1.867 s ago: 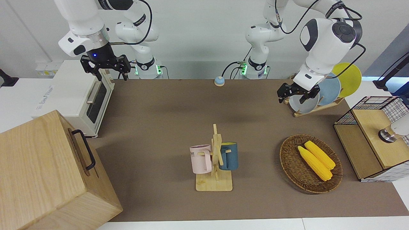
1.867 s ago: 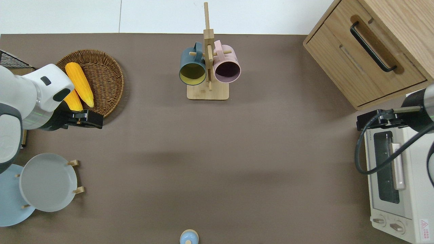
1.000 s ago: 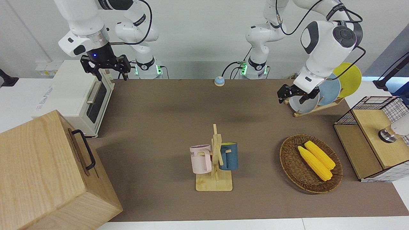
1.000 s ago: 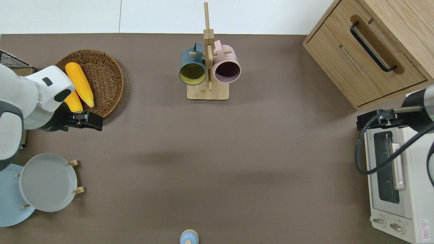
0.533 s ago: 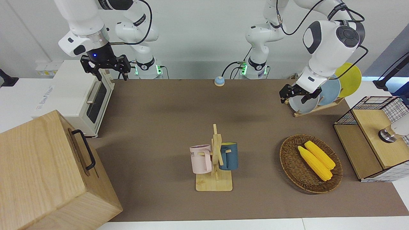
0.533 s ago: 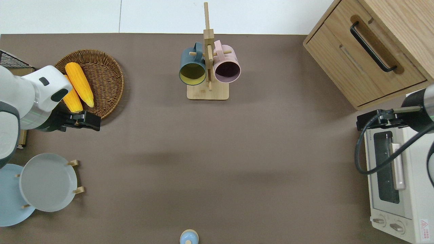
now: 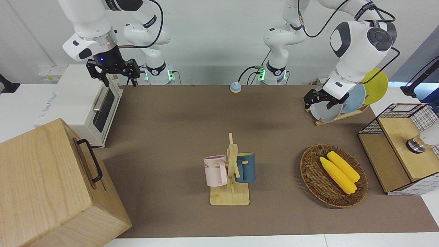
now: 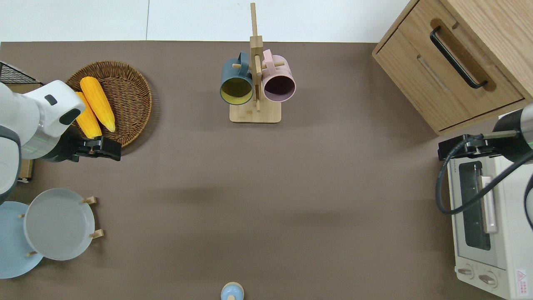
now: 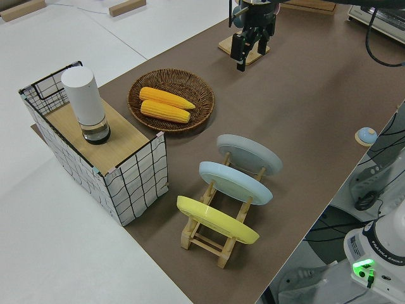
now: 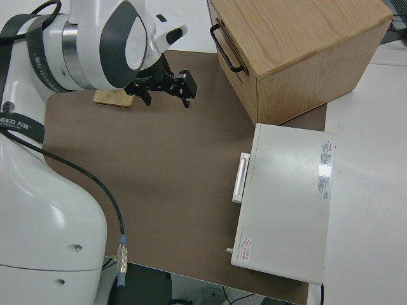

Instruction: Pick gray plate from low plate rack and place it on table with left arm

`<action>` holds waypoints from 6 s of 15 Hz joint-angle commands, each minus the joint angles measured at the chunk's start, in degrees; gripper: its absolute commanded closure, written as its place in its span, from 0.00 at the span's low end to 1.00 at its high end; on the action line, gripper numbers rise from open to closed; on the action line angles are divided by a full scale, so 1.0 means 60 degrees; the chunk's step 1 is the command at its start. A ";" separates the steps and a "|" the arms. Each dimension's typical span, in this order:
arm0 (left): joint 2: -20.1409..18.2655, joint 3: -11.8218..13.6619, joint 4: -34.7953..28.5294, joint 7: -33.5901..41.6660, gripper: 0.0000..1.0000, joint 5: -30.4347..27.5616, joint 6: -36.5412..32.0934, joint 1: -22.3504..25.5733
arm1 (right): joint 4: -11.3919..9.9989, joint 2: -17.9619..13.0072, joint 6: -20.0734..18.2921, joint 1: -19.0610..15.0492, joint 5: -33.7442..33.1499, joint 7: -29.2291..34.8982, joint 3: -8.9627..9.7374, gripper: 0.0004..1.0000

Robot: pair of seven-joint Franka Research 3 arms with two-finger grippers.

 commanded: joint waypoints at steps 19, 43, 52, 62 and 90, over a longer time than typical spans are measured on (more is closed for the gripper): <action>-0.2483 0.0007 -0.2006 0.3274 0.00 0.0630 -0.0286 0.2853 | 0.0062 0.0004 -0.0009 0.0069 0.0026 0.0037 -0.0057 0.02; -0.3877 0.0080 -0.6757 0.3274 0.07 0.0630 0.4157 0.2926 | 0.0062 0.0004 -0.0009 0.0069 0.0026 0.0037 -0.0057 0.02; -0.3877 0.0080 -0.6743 0.3259 1.00 0.0630 0.4127 0.2941 | 0.0062 0.0004 -0.0009 0.0069 0.0026 0.0037 -0.0057 0.02; -0.4200 -0.0037 -0.6202 0.3142 1.00 0.0644 0.3324 0.2868 | 0.0062 0.0004 -0.0009 0.0069 0.0026 0.0037 -0.0057 0.02; -0.3790 -0.0857 -0.3651 0.0740 1.00 -0.3776 -0.0472 0.2896 | 0.0062 0.0018 -0.0009 0.0069 0.0026 0.0037 -0.0057 0.02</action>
